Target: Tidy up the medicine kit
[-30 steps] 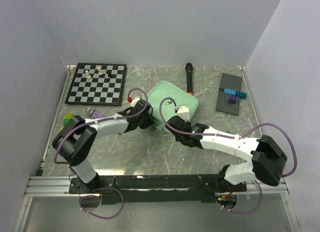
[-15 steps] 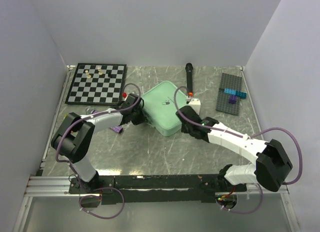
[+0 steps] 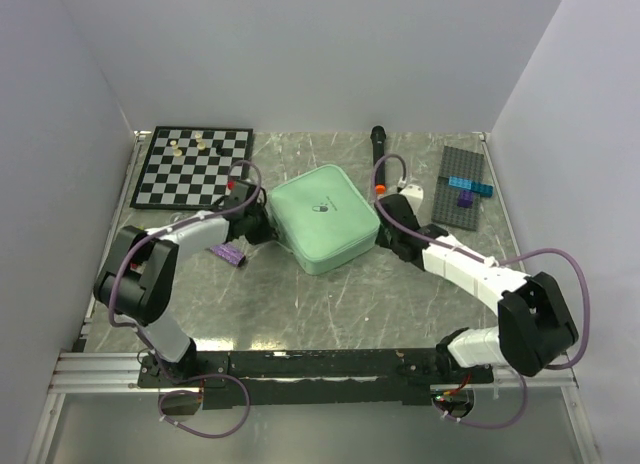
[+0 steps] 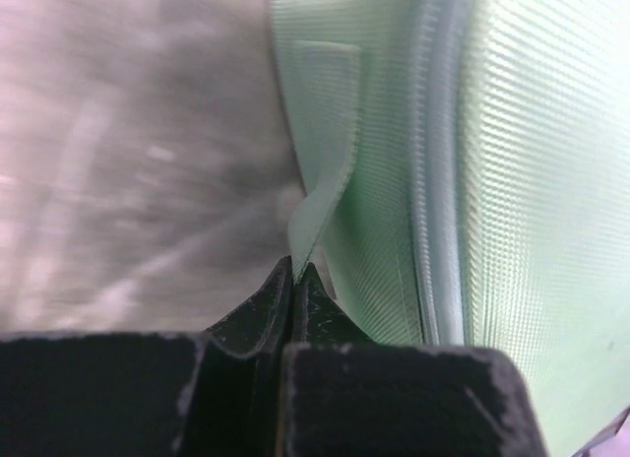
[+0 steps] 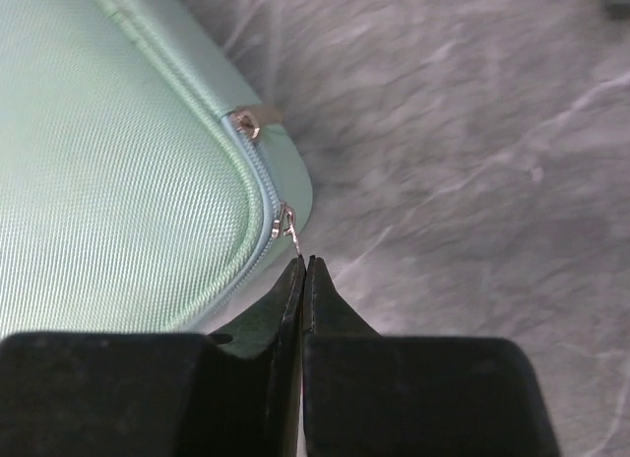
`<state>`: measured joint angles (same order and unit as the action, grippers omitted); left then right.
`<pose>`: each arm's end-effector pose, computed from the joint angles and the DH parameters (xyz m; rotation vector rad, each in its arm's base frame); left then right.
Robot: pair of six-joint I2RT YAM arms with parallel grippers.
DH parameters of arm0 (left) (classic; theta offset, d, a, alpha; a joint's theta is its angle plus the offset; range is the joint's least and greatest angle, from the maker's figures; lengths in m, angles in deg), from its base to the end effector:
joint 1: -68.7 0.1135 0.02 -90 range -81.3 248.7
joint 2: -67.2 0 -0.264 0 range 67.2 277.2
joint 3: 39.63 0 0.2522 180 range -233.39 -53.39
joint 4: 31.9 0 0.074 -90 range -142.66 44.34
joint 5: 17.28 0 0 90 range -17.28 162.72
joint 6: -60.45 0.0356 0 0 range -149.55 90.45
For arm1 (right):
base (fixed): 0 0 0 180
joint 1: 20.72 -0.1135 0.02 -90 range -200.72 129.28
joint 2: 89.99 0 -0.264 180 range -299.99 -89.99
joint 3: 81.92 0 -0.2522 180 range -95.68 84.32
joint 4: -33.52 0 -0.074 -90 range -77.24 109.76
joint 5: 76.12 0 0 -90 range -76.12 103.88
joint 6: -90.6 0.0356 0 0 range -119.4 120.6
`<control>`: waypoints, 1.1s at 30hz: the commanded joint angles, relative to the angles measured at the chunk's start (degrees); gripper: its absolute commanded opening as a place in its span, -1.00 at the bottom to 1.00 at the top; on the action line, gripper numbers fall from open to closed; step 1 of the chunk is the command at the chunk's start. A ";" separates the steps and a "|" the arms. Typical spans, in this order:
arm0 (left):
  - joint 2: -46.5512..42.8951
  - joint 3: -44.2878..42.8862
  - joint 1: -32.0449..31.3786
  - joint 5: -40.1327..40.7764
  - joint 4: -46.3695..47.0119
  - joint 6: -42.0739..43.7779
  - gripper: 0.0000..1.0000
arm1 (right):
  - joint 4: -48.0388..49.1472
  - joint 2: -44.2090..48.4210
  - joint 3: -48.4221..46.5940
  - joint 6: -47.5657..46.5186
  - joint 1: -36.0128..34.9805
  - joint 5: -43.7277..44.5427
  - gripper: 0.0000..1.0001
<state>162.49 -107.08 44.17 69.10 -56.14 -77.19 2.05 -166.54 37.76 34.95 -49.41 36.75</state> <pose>0.3035 -0.1410 0.1722 -0.4895 2.5339 -0.5881 0.2458 0.1187 0.2208 0.2952 2.3028 0.0690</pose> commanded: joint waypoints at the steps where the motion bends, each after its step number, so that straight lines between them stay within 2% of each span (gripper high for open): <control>1: 0.86 -2.46 8.79 10.91 -11.14 6.41 -0.99 | -2.14 4.83 3.32 -2.62 -3.82 9.55 -1.00; 5: 5.51 -9.74 10.65 12.57 -12.45 8.34 -0.99 | -5.92 5.71 5.17 -2.27 -11.99 12.10 -1.00; 8: 8.33 -12.22 11.17 14.07 -13.25 9.58 -0.99 | -5.93 5.89 7.01 -1.91 -12.80 11.58 -1.00; 15: 6.05 -7.93 11.26 18.03 -10.00 13.44 -0.99 | -1.72 3.88 6.14 -5.25 -6.83 7.54 -1.00; 21: 6.40 -6.43 11.26 17.42 -8.51 13.97 -0.99 | 3.11 -3.42 -0.10 -7.71 -0.94 9.99 -1.00; 27: 6.93 -5.72 11.26 16.54 -7.54 14.41 -0.99 | 11.90 -5.18 -1.16 -7.89 0.12 13.07 -1.00; 29: 7.11 -5.64 11.35 16.19 -7.36 14.68 -0.99 | 14.63 -5.45 -1.07 -9.20 0.30 11.33 -1.00; 33: 7.28 -5.90 11.26 15.48 -7.36 14.33 -0.99 | 12.36 -5.01 -2.04 -8.77 0.21 11.32 -1.00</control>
<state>168.06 -114.69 52.23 71.24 -59.81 -67.27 15.36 -171.03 37.38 28.59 -52.95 35.22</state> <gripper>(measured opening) 0.023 0.005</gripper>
